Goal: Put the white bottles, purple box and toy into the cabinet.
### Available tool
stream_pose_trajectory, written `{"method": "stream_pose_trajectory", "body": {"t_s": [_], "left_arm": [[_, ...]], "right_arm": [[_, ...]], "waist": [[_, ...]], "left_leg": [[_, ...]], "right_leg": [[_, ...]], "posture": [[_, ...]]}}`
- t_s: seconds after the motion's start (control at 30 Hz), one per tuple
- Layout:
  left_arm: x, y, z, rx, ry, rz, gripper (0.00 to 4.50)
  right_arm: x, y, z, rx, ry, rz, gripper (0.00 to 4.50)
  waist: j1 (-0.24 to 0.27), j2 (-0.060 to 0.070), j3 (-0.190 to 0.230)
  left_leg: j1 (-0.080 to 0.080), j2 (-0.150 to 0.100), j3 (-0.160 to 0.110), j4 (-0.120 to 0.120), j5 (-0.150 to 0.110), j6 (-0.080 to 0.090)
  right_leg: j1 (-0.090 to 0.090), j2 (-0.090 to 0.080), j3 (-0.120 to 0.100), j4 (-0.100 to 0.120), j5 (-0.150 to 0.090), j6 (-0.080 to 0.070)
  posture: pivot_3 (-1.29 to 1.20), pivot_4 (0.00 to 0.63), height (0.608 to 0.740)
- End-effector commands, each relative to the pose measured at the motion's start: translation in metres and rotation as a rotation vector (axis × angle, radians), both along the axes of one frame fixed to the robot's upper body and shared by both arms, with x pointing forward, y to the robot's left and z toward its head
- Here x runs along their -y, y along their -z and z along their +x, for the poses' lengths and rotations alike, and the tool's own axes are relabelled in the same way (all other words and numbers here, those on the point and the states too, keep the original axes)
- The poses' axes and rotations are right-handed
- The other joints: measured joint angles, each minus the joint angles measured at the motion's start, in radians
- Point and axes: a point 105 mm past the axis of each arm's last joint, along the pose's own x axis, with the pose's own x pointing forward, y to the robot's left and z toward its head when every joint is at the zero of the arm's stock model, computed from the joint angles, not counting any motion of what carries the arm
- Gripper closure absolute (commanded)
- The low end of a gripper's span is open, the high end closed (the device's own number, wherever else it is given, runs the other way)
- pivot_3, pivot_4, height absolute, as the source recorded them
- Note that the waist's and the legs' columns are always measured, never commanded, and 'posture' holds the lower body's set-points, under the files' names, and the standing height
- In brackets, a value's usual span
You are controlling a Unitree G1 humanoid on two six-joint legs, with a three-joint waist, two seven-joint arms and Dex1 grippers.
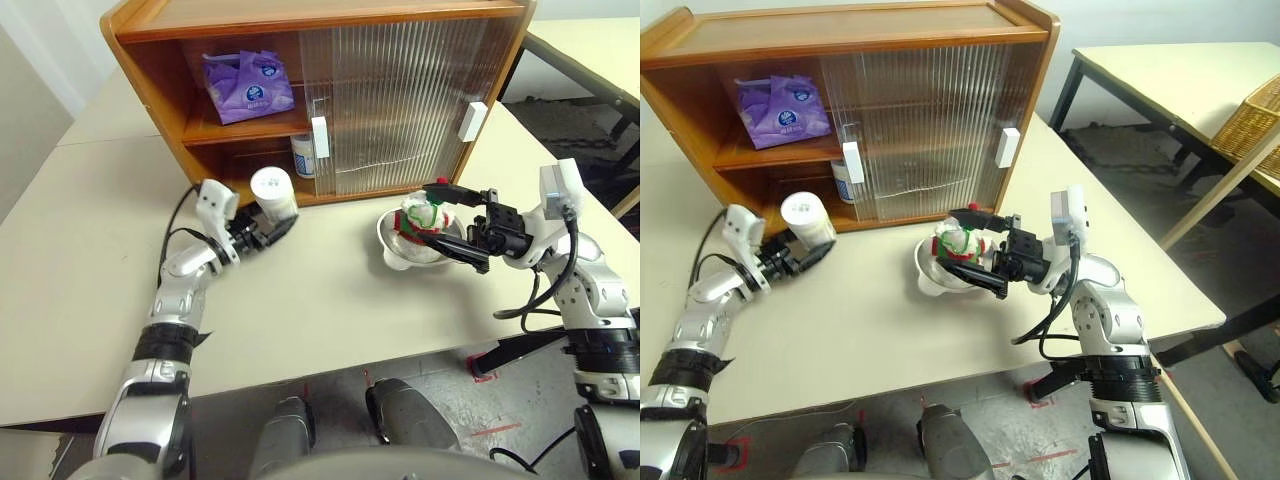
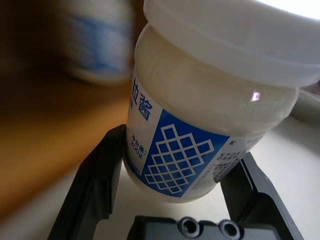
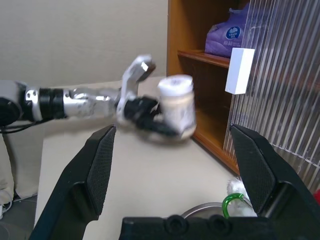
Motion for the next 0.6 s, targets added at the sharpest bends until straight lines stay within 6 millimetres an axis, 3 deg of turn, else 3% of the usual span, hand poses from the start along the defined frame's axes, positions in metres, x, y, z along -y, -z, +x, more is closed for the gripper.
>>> {"method": "stream_pose_trajectory", "body": {"t_s": [0.03, 0.33, 0.6], "left_arm": [[-0.014, 0.005, 0.012, -0.025, -0.13, -0.005, 1.34], [-0.007, 0.002, 0.045, -0.034, -0.257, 0.055, 1.34], [-0.005, 0.003, 0.061, -0.06, -0.342, 0.075, 1.34]], "right_arm": [[-0.002, 0.001, -0.002, 0.005, -0.01, -0.007, 0.0], [0.001, 0.001, -0.004, 0.003, 0.01, -0.008, 0.0], [0.001, 0.001, -0.004, 0.005, 0.015, -0.003, 0.0]], "waist": [[0.002, 0.0, 0.0], [0.015, -0.005, 0.003], [0.003, -0.007, 0.004]], "left_leg": [[0.0, 0.0, 0.0, 0.0, 0.0, 0.0], [0.0, -0.002, 0.0, 0.001, 0.001, 0.003], [0.001, -0.003, 0.0, 0.006, 0.002, 0.004]], "right_leg": [[0.0, 0.0, 0.0, 0.0, 0.0, 0.0], [0.002, 0.0, 0.002, -0.001, 0.001, 0.004], [0.005, 0.001, 0.001, -0.001, 0.002, 0.008]], "posture": [[-0.26, 0.086, 0.74], [-0.29, 0.081, 0.74], [-0.3, 0.08, 0.74]]}}
